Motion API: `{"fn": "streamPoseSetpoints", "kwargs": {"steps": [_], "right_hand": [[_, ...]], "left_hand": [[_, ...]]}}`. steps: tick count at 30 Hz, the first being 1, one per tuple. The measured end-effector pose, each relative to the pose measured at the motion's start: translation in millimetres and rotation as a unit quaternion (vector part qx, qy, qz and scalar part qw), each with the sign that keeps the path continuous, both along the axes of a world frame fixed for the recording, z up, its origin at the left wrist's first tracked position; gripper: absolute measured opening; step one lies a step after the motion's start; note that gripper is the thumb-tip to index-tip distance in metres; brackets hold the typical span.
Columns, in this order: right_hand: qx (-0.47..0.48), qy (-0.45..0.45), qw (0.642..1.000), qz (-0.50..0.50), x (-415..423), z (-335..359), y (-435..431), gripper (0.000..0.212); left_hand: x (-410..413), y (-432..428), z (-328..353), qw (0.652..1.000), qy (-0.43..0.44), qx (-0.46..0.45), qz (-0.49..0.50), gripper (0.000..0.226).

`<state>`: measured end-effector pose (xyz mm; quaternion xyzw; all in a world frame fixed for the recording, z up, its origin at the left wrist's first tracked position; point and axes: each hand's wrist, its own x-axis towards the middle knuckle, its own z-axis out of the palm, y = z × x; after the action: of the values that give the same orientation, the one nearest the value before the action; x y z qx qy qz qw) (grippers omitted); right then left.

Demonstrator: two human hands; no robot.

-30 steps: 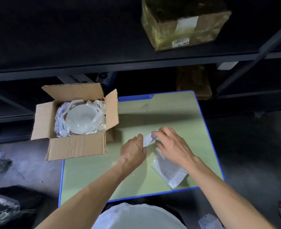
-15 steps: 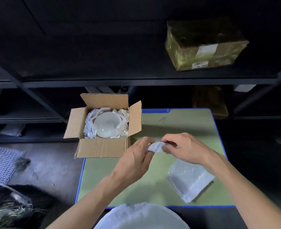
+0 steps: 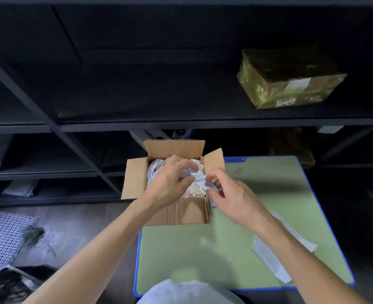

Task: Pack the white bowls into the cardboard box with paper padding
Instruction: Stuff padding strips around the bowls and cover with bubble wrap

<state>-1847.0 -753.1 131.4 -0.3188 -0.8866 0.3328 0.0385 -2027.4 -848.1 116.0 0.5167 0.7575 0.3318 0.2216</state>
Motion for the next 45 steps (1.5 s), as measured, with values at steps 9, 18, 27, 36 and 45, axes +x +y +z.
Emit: {"fn": "streamPoseSetpoints", "kwargs": {"steps": [9,18,27,36,45], "right_hand": [[0.085,-0.056,0.977,-0.185,-42.6,-20.5,-22.4,0.019],[0.200,-0.087,0.957,-0.192,-66.2,-38.2,-31.5,0.022],[0.098,-0.081,0.971,-0.200,-73.3,-51.1,-38.2,0.036],[0.198,-0.131,0.950,-0.201,-66.1,-49.4,-42.9,0.022],[0.261,-0.140,0.942,-0.160,-67.8,-45.9,-48.2,0.018]], "left_hand": [[-42.0,63.9,-13.8,0.984,0.058,0.050,-0.162,0.025],[-49.6,80.2,-42.6,0.955,0.174,0.079,-0.225,0.015],[-65.5,84.5,-35.6,0.941,0.204,0.031,-0.270,0.022],[-55.7,87.1,-41.4,0.939,0.229,0.014,-0.258,0.019],[-44.7,76.7,-62.2,0.955,0.222,0.070,-0.184,0.009]]}}
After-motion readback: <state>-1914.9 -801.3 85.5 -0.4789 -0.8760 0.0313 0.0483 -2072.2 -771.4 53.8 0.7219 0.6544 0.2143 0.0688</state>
